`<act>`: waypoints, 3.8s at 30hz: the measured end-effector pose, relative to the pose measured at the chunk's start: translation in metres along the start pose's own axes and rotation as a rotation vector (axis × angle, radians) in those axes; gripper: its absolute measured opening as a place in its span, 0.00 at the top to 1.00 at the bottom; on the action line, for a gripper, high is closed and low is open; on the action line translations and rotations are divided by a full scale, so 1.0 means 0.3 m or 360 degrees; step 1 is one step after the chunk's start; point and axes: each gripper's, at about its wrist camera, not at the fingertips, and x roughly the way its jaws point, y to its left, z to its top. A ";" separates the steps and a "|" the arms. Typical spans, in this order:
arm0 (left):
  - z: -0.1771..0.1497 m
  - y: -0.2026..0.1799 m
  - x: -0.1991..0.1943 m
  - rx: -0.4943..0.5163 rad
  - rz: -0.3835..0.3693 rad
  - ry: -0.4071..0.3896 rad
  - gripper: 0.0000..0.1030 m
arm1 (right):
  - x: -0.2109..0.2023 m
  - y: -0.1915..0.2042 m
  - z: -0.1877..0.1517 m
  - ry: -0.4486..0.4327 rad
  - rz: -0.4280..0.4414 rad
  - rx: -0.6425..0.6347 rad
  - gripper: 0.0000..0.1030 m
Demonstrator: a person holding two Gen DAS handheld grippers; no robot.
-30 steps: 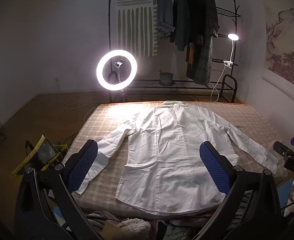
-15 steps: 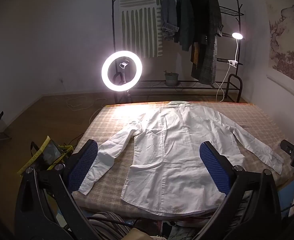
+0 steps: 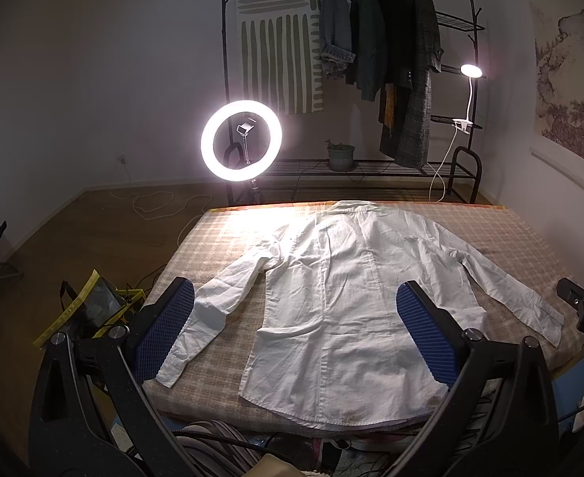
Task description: Fold small clothes
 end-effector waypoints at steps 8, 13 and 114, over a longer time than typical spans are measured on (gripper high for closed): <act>0.001 -0.003 -0.001 0.0001 0.0005 -0.0001 0.00 | 0.000 0.000 0.001 0.0000 -0.0004 0.0000 0.02; 0.002 -0.004 -0.002 0.0002 0.0005 0.0000 0.00 | 0.000 -0.003 0.001 -0.0001 -0.0005 0.0000 0.02; -0.459 0.865 1.098 -0.0358 -0.0069 0.0751 0.98 | 0.418 0.582 -0.050 0.0302 0.0296 -0.0363 0.03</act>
